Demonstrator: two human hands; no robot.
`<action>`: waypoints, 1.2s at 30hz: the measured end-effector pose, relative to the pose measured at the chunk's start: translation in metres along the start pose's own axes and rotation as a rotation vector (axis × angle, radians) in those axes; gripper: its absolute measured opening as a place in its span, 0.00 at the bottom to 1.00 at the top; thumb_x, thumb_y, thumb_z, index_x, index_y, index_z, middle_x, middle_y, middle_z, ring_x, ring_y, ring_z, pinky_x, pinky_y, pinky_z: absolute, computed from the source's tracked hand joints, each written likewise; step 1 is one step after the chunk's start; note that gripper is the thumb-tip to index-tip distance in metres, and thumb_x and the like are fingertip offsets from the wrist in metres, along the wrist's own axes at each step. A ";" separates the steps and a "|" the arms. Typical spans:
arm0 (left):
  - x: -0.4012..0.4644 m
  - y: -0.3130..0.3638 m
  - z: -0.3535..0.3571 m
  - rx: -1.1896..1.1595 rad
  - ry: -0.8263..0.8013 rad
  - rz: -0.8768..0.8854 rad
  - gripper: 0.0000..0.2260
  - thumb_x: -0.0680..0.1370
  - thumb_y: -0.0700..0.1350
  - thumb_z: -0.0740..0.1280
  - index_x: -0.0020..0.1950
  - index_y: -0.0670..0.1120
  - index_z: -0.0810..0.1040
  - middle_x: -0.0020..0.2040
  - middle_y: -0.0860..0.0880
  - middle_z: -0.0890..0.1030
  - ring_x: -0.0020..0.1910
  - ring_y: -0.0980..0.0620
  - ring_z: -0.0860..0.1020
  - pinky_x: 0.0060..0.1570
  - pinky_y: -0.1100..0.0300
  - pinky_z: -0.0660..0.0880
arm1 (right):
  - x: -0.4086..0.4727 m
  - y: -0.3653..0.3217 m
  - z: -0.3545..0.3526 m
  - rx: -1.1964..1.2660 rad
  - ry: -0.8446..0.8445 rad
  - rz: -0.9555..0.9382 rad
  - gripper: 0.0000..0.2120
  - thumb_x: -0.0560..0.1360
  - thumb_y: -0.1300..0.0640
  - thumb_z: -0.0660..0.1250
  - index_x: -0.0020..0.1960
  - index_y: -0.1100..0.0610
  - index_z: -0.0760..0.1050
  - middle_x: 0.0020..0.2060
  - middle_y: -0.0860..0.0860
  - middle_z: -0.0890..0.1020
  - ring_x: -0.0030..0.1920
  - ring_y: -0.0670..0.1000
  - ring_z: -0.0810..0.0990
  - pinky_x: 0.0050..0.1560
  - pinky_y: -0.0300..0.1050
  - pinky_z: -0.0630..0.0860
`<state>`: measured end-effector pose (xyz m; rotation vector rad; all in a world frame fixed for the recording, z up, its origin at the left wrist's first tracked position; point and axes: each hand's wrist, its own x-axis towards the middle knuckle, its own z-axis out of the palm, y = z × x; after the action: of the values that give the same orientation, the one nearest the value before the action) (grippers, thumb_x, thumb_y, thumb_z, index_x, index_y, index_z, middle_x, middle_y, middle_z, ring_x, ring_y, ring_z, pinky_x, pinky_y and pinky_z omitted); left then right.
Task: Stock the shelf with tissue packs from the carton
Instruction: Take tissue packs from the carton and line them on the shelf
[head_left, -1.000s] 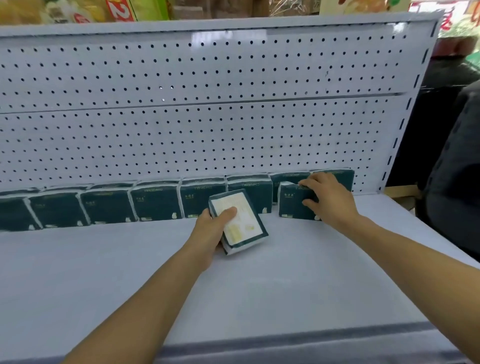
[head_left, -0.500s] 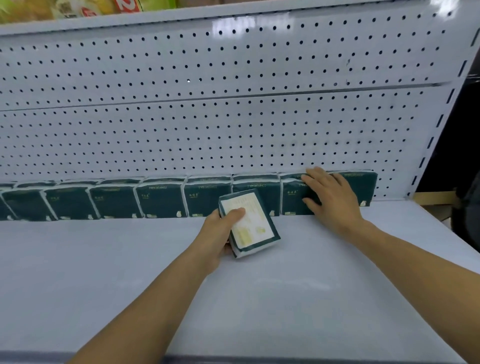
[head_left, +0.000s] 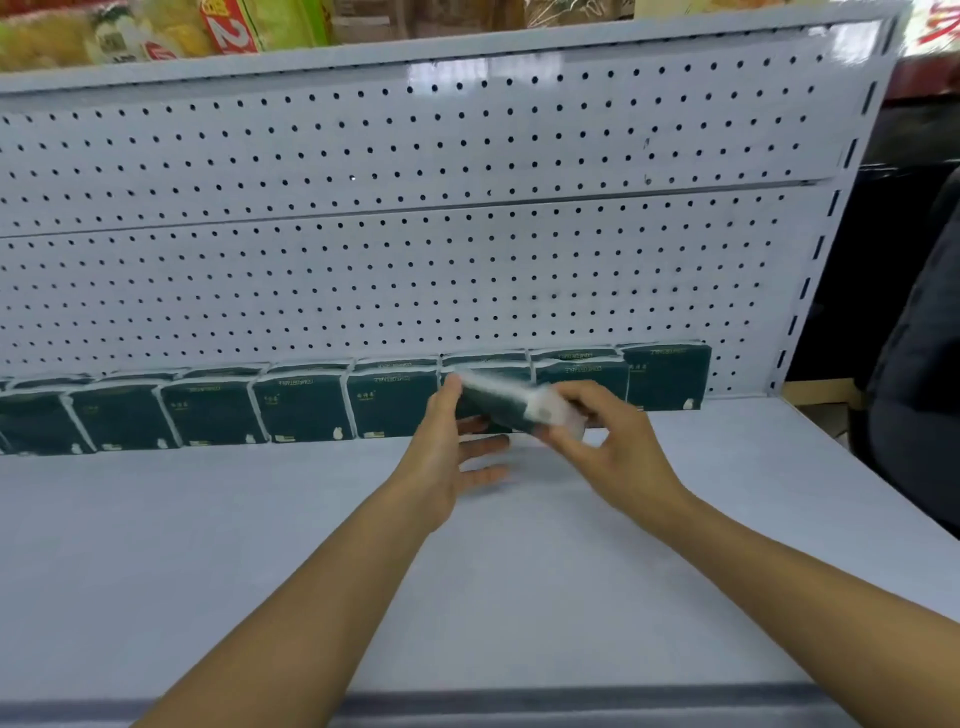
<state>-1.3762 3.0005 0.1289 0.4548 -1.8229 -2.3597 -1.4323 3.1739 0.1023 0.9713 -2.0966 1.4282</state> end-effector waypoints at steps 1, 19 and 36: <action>0.000 0.001 0.000 0.058 -0.004 0.000 0.21 0.82 0.63 0.56 0.66 0.52 0.74 0.59 0.46 0.80 0.54 0.46 0.82 0.48 0.48 0.82 | 0.002 -0.005 -0.004 0.125 0.032 0.152 0.09 0.74 0.59 0.73 0.51 0.49 0.77 0.44 0.43 0.82 0.45 0.45 0.80 0.46 0.37 0.77; 0.028 -0.038 0.042 1.007 -0.195 0.403 0.15 0.78 0.52 0.70 0.64 0.53 0.74 0.58 0.53 0.76 0.53 0.53 0.76 0.53 0.58 0.75 | -0.005 0.050 -0.091 0.052 -0.062 0.615 0.07 0.74 0.58 0.73 0.51 0.55 0.80 0.39 0.51 0.82 0.37 0.48 0.79 0.41 0.39 0.77; 0.107 -0.036 0.072 1.967 0.125 0.874 0.38 0.81 0.59 0.61 0.81 0.52 0.39 0.82 0.52 0.45 0.81 0.50 0.45 0.74 0.43 0.33 | 0.026 0.142 -0.125 -0.302 0.091 0.543 0.30 0.76 0.56 0.71 0.74 0.49 0.63 0.58 0.49 0.76 0.52 0.49 0.76 0.50 0.44 0.76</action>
<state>-1.4965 3.0465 0.0939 -0.1496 -2.6666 0.4032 -1.5604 3.3133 0.0779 0.2204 -2.5228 1.2901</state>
